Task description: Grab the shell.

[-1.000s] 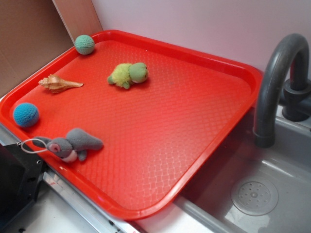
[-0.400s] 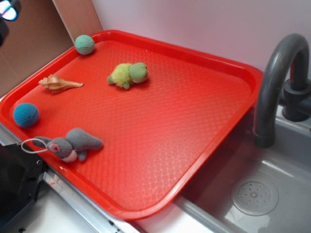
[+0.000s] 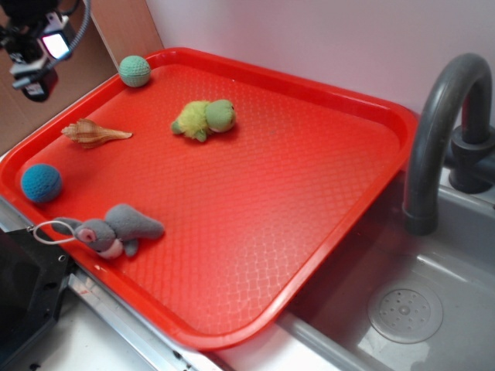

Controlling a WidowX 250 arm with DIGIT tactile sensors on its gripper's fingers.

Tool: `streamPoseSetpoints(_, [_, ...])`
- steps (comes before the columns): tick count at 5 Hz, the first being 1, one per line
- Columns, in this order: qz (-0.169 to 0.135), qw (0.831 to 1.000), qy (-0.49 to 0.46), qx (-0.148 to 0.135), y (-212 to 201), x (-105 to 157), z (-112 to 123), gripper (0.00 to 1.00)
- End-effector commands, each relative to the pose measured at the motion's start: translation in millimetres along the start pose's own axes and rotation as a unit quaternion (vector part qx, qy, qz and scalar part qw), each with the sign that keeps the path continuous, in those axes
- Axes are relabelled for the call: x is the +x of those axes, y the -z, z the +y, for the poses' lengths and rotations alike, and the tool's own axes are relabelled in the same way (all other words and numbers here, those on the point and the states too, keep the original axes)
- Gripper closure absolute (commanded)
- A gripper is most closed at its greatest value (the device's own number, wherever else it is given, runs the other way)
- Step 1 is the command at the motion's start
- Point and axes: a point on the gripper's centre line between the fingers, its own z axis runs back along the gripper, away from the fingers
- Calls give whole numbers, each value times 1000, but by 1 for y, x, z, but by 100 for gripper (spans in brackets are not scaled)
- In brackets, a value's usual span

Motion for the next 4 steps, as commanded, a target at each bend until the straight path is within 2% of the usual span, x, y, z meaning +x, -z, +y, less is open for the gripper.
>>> streamPoseSetpoints(1, [18, 998, 54, -16, 43, -5, 21, 0])
streamPoseSetpoints(2, [26, 998, 58, -26, 58, -9, 26, 0])
streamPoseSetpoints(3, [64, 995, 68, -17, 73, -10, 22, 0])
streamPoseSetpoints(4, [87, 993, 76, -8, 87, -8, 12, 0])
